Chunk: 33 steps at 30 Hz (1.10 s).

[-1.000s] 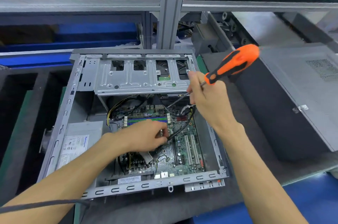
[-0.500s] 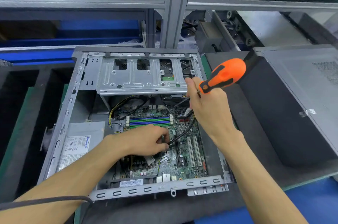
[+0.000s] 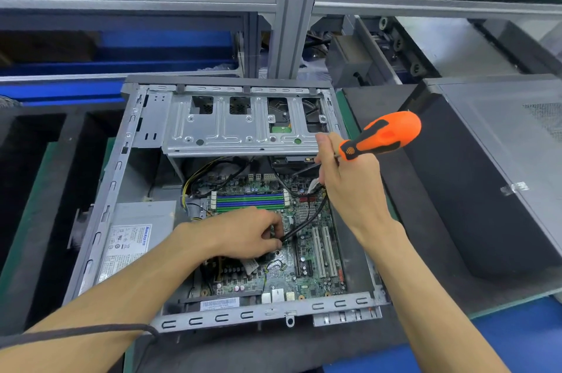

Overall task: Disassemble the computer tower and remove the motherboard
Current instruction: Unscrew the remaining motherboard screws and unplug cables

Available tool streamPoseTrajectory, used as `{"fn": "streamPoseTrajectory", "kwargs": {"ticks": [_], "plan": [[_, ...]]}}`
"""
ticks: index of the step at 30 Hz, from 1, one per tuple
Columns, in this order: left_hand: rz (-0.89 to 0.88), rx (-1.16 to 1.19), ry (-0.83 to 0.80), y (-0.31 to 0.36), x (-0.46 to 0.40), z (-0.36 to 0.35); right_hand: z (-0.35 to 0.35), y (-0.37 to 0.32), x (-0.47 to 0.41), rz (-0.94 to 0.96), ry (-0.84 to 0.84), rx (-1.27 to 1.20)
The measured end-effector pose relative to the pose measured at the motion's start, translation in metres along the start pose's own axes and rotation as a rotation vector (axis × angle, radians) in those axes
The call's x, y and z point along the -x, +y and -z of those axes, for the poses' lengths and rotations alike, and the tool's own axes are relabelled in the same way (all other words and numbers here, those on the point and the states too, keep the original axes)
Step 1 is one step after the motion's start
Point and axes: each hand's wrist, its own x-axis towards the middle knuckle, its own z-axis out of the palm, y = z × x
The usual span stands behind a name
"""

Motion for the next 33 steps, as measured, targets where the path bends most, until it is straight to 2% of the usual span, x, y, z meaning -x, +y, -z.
{"fn": "streamPoseTrajectory", "kwargs": {"ticks": [19,33], "plan": [[0.002,0.016,-0.001,0.001,0.0,0.0,0.0,0.007,0.001,0.01,0.013,-0.034],[0.003,0.003,0.0,0.001,-0.001,0.0,0.007,-0.004,-0.001,-0.036,-0.137,-0.058]]}}
